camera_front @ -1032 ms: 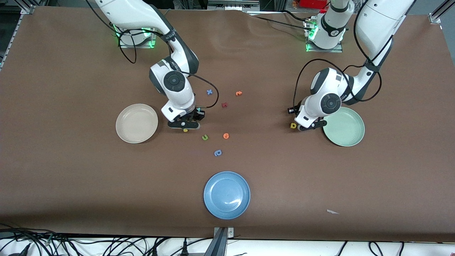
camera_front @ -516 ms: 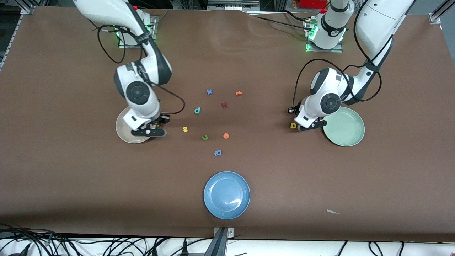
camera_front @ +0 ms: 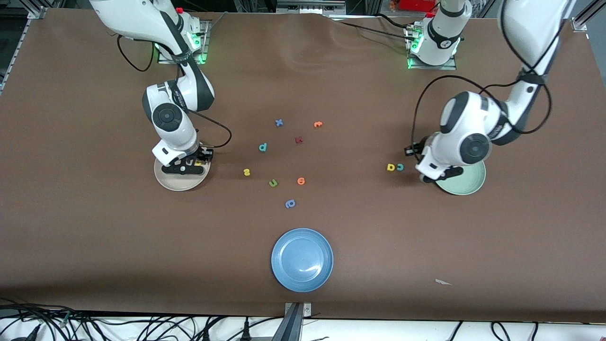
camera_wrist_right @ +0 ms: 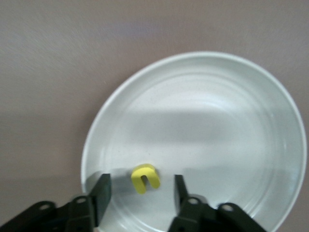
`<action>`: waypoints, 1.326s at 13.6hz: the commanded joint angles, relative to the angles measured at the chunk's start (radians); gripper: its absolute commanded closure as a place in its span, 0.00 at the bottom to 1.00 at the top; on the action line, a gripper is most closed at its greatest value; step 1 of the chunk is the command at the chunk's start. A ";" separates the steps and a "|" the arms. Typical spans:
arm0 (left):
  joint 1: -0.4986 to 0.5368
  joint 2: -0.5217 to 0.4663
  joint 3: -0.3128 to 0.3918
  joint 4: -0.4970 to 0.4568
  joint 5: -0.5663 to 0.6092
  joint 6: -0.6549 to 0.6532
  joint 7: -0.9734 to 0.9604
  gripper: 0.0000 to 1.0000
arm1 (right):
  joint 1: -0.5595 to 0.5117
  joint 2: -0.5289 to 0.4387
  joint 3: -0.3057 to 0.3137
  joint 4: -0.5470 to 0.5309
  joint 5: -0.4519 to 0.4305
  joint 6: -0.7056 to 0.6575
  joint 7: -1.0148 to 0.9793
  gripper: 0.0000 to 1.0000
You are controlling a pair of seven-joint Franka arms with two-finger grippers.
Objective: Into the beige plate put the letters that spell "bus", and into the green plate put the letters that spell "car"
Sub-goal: 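Place the u on the white plate while the left gripper places r on green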
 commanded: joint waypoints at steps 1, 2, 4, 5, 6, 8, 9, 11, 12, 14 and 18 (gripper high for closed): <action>0.103 0.011 -0.004 0.017 0.066 -0.031 0.123 1.00 | 0.008 -0.045 -0.005 0.049 -0.003 -0.111 -0.015 0.01; 0.138 0.018 -0.009 0.015 0.128 -0.028 0.141 1.00 | 0.009 -0.043 0.006 0.104 0.004 -0.187 -0.015 0.01; 0.157 0.063 -0.008 0.025 0.195 -0.016 0.149 1.00 | 0.014 -0.020 0.055 0.221 0.055 -0.340 0.006 0.01; 0.163 0.089 -0.008 0.041 0.215 -0.003 0.148 1.00 | 0.015 -0.009 0.067 0.237 0.134 -0.346 0.013 0.01; 0.169 0.110 -0.008 0.048 0.219 0.010 0.148 1.00 | 0.017 -0.006 0.072 0.238 0.217 -0.340 0.016 0.01; 0.172 0.141 -0.006 0.043 0.219 0.040 0.148 1.00 | 0.035 0.011 0.084 0.234 0.305 -0.294 0.078 0.04; 0.172 0.146 -0.006 0.043 0.219 0.040 0.148 0.98 | 0.056 0.015 0.087 0.231 0.304 -0.273 0.144 0.04; 0.177 0.147 -0.006 0.043 0.219 0.040 0.148 0.79 | 0.118 0.043 0.086 0.226 0.304 -0.219 0.238 0.05; 0.187 0.147 -0.006 0.046 0.219 0.040 0.148 0.58 | 0.138 0.058 0.087 0.219 0.301 -0.184 0.287 0.06; 0.189 0.140 -0.009 0.052 0.218 0.038 0.148 0.02 | 0.176 0.077 0.086 0.197 0.301 -0.119 0.345 0.06; 0.184 0.065 -0.061 0.071 0.178 0.003 0.122 0.00 | 0.224 0.120 0.086 0.192 0.304 -0.063 0.384 0.06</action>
